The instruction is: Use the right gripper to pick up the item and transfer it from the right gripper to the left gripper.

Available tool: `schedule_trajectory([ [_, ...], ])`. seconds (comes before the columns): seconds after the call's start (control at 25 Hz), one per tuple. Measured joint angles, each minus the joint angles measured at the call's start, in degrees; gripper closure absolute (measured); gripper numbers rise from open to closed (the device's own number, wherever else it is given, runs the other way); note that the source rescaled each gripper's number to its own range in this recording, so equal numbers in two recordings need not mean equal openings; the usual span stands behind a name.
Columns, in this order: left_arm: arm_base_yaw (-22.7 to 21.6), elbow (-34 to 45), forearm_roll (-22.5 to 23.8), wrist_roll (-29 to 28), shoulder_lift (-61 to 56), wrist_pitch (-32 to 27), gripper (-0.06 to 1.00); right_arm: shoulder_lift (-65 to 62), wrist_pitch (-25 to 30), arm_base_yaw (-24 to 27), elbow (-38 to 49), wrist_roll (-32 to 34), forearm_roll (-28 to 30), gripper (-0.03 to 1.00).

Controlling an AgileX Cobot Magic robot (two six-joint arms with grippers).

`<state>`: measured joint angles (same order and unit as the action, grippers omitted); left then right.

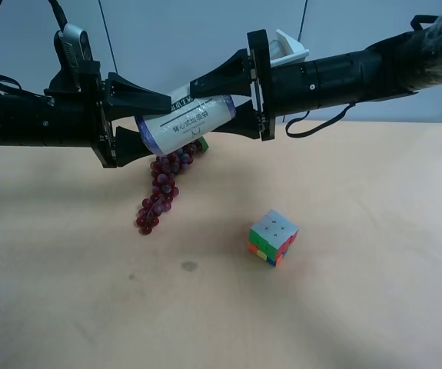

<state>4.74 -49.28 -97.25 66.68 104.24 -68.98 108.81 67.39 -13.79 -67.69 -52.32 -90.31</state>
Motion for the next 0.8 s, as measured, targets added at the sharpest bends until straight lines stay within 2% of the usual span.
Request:
schedule_trajectory([
  [0.64,0.0,0.0,0.0,-2.8,0.0,-0.4,0.78,0.0,0.0,0.0,0.0,-0.2,-0.1,0.96],
  [0.68,0.0,0.0,0.0,-3.1,0.0,-0.4,0.78,0.0,0.0,0.0,0.0,-0.5,-0.1,0.92],
  [0.8,0.0,0.0,-0.2,-3.9,0.0,0.1,0.82,0.0,0.2,0.0,0.0,-1.3,0.0,0.58],
])
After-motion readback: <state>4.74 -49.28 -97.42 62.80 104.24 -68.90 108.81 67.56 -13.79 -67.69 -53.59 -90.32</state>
